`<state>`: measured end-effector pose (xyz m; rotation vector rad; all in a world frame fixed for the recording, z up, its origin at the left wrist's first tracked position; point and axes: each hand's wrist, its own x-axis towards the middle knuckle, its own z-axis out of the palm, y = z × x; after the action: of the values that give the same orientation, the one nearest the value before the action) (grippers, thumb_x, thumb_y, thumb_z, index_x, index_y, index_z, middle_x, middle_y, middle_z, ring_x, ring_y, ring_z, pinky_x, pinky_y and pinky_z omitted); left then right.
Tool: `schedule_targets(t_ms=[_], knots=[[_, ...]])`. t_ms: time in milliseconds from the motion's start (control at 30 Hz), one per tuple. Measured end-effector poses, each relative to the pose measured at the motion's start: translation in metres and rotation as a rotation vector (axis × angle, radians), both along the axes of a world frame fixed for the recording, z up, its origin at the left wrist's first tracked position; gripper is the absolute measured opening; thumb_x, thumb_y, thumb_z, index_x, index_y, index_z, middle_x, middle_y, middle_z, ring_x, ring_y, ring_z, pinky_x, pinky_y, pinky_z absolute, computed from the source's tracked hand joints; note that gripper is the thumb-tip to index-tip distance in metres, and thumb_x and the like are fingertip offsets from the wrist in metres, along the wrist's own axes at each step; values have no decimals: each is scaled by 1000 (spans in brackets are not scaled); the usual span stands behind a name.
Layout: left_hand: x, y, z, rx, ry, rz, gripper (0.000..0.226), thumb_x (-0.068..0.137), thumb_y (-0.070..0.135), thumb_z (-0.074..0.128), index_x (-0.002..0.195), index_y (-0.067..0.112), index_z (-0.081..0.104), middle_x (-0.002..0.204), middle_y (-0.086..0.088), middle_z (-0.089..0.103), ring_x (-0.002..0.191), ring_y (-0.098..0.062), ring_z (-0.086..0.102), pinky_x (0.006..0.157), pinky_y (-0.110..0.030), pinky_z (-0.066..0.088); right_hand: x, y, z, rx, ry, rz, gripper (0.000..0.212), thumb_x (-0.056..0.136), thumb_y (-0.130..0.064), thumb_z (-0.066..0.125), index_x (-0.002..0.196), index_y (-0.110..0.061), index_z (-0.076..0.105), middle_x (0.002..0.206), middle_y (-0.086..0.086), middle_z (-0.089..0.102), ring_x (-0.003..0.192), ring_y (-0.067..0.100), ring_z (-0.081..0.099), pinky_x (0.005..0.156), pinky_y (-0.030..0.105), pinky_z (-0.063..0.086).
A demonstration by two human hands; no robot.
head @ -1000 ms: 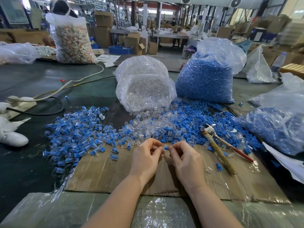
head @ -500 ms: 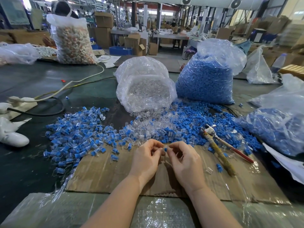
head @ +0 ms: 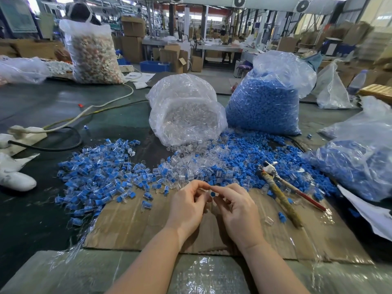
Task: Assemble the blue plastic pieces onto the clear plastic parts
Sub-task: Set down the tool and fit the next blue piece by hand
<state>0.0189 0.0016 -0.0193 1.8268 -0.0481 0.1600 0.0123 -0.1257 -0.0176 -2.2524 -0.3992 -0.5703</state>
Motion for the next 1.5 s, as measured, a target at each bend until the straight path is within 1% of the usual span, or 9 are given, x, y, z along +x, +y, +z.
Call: schedule_targets(t_ms=[167,367,633,733,900,1167,1267,1333,1500], knots=[[0,0,1,-7,7,-1,14,90,7,56,90,20,62,76,-7,66,67,-19,63,67,-33,56,0,0,0,11,3,13,24,80,-7,69,100,-20,72,83,-7,58,79,9,54,72,25,48],[-1,0,2,-24,13,-7,13,90,6,56,89,18,62,78,-7,65,68,-15,63,67,-25,56,0,0,-1,-6,-45,-8,12,79,-11,71,90,-16,69,81,-12,55,75,6,51,69,21,44],[-1,0,2,-1,-26,3,16,86,7,63,83,24,62,71,3,62,60,1,55,59,-12,47,1,0,-3,-3,-62,-24,10,76,-10,74,79,-16,67,76,-11,56,71,8,50,66,21,42],[-1,1,3,-35,-14,-7,18,85,5,62,82,23,62,72,0,62,59,2,56,58,-13,48,1,-1,-3,0,-57,-12,10,76,-10,75,81,-15,67,76,-9,58,71,10,51,66,24,43],[-2,1,4,-39,-12,-23,16,87,3,60,85,18,63,75,-4,66,60,0,59,59,-13,49,1,-1,-2,-19,-43,18,22,76,-11,74,97,-17,72,82,-10,58,76,7,52,70,18,42],[-3,1,4,-62,-10,-37,15,87,2,59,87,16,63,75,-4,66,59,1,59,58,-13,49,1,-1,-2,1,-54,34,15,79,-20,70,94,-16,72,80,-8,58,74,5,51,67,10,39],[-3,1,3,-37,-19,-29,17,87,3,60,85,20,63,75,-1,65,61,2,60,58,-11,47,1,-1,-1,-12,-48,32,18,78,-22,70,95,-16,72,80,-9,58,74,6,51,67,15,41],[-2,1,3,-24,-18,-20,16,86,6,61,85,22,63,76,0,65,64,1,60,60,-12,48,0,-1,-1,-39,-63,10,21,76,-14,74,96,-15,71,81,-8,58,76,8,53,69,19,44],[-2,0,3,-40,0,-19,15,86,7,62,85,22,62,76,0,64,63,2,58,62,-12,49,3,-11,7,-60,-134,-175,23,78,-4,71,100,-10,68,88,-2,61,84,15,55,80,32,46]])
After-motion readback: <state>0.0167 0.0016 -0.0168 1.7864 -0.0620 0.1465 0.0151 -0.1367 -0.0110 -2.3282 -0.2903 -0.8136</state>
